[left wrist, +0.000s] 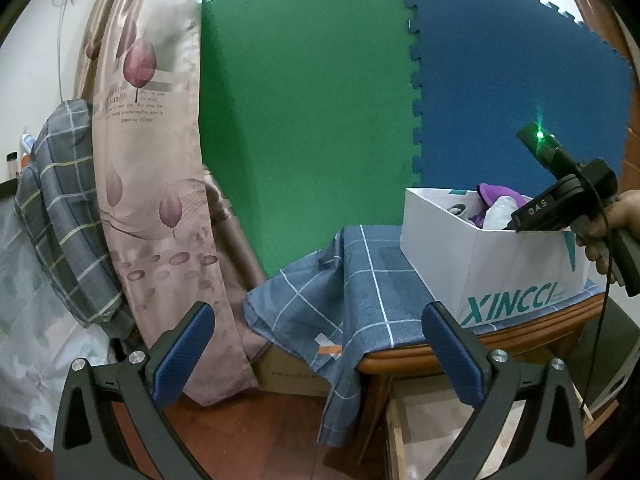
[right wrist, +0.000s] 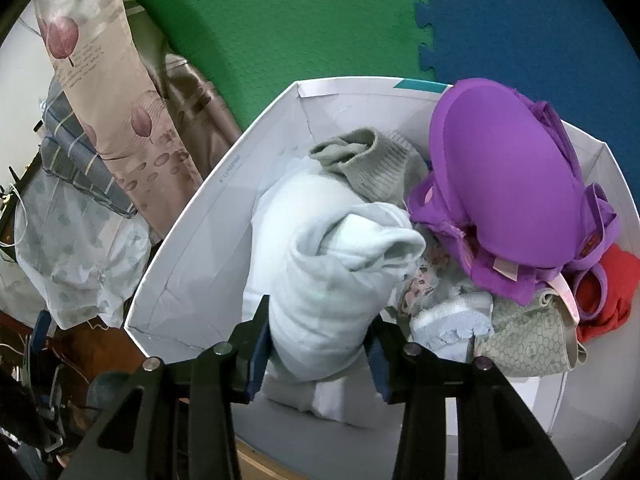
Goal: Take underwear out of drawer
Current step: 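Lower the white underwear into the box and open the right gripper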
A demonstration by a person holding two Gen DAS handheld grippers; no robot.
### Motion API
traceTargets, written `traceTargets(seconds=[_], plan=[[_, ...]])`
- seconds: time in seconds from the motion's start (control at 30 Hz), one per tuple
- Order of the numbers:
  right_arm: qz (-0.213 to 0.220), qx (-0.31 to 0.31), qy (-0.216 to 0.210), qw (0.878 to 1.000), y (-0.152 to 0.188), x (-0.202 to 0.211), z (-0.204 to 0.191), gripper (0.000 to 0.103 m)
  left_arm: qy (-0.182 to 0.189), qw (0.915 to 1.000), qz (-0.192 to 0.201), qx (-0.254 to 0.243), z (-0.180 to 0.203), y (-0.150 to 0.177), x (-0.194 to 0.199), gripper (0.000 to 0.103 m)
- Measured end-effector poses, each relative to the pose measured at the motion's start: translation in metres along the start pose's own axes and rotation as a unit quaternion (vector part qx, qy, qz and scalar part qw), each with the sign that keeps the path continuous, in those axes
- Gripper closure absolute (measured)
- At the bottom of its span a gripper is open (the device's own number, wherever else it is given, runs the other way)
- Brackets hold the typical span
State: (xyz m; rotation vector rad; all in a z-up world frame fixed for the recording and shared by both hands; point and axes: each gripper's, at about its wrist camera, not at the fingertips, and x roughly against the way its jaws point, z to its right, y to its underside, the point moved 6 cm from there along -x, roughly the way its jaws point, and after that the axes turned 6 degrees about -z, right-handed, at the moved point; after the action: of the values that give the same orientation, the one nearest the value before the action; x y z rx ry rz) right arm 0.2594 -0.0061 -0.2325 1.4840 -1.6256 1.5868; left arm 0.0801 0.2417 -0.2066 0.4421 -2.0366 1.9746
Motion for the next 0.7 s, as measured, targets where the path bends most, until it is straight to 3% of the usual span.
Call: traceTargets(seconds=[0.43,0.53,0.57,0.63,0.7], plan=[[-0.002,0.001,0.003,1.0,0.0,-0.001,-0.001,0.06,-0.013,0.9997,-0.019,-0.001,-0.002,0.001,-0.008,0.0],[0.0,-0.008,0.001,1.0,0.002,0.0,0.0,0.055,-0.014,0.9997,-0.02,-0.002,-0.003,0.002,-0.008,0.0],[0.008,-0.015,-0.007,1.0,0.003,0.004,0.0,0.048,-0.014,0.9997,-0.021,-0.002,-0.003,0.002,-0.009,0.0],[0.045,-0.037,-0.058,0.997,0.005,0.025,-0.001,0.044,-0.017,0.9995,-0.026,-0.005,-0.004,0.004,-0.01,0.0],[0.119,-0.054,-0.09,0.987,0.008,0.064,0.0,0.033,-0.027,0.999,-0.034,-0.008,-0.004,0.004,-0.013,0.0]])
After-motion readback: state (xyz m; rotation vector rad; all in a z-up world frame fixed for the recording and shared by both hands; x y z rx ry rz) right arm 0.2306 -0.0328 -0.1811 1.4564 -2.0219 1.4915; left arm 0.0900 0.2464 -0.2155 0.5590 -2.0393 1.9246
